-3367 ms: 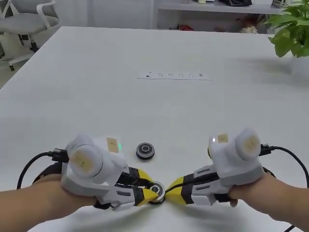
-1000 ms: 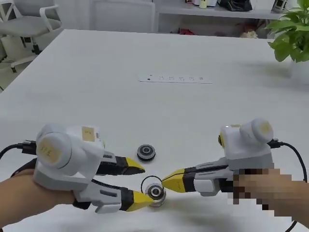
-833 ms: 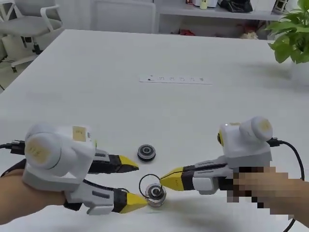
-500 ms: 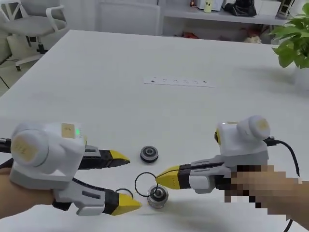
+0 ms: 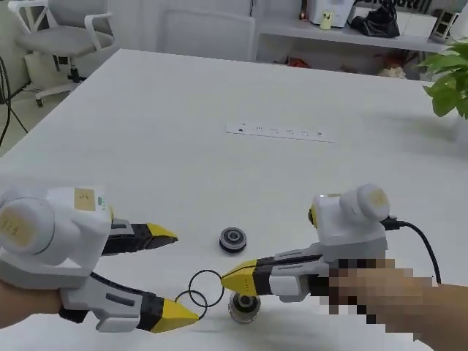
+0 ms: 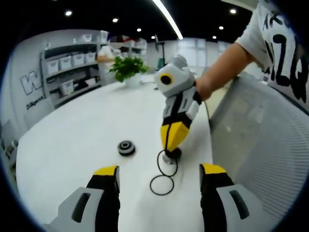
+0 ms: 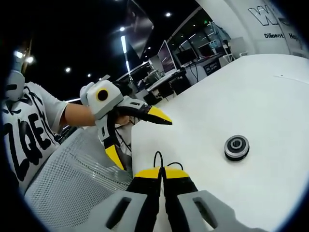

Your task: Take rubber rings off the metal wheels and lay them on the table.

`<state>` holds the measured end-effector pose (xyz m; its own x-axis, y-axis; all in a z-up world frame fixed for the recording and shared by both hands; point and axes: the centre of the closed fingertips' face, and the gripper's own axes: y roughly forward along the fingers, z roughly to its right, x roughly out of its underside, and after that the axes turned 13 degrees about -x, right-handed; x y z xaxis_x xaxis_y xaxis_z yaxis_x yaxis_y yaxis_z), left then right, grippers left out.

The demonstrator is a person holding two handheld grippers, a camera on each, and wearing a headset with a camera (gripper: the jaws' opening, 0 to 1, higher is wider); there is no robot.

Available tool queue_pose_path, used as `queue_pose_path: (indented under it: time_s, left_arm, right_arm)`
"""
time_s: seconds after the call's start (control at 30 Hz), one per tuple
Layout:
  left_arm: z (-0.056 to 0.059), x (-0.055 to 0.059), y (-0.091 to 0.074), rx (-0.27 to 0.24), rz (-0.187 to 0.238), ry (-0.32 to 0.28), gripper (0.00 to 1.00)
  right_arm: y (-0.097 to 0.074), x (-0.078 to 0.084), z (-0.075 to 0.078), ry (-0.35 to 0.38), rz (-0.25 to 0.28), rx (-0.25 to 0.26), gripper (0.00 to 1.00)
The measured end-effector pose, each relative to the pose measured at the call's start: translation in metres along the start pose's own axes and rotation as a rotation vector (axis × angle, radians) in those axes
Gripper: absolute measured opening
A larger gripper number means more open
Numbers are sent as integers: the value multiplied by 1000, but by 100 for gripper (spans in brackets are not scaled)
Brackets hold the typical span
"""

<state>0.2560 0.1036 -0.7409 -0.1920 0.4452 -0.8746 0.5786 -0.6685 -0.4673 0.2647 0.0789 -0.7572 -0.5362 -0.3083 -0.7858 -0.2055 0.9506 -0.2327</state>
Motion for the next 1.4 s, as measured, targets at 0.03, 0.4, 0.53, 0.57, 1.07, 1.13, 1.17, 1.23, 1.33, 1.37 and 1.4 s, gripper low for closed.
queue_pose_path:
  time_s: [0.03, 0.4, 0.53, 0.57, 1.07, 1.13, 1.17, 1.23, 1.33, 1.37, 1.4]
  left_arm:
    - [0, 1, -1, -1, -2, -3, 69]
    - [-4, 9, -7, -20, -15, -24, 70]
    - [-5, 11, -9, -25, -20, -26, 70]
    - [-5, 12, -9, -26, -20, -27, 70]
    - [-7, 18, -11, -30, -28, -33, 70]
    - [-7, 19, -11, -30, -31, -32, 69]
    - [-7, 19, -11, -29, -32, -33, 69]
    - [-7, 20, -11, -28, -34, -32, 69]
    - [-7, 21, -11, -27, -36, -34, 69]
    - [-7, 21, -11, -28, -37, -33, 69]
    - [-7, 22, -10, -27, -39, -33, 69]
  right_arm:
    - [1, 1, 0, 1, -3, -1, 0]
    - [16, 12, 7, 21, -43, 5, 0]
    - [18, 13, 8, 26, -46, 5, 0]
    - [19, 15, 8, 26, -52, 6, 0]
    - [22, 21, 17, 23, -76, 37, 0]
    - [22, 21, 18, 22, -76, 42, 0]
    - [22, 22, 18, 24, -77, 43, 0]
    - [22, 23, 19, 19, -83, 46, 0]
    - [22, 23, 20, 13, -84, 52, 0]
    - [22, 22, 21, 9, -84, 56, 0]
    - [22, 22, 22, 5, -85, 61, 0]
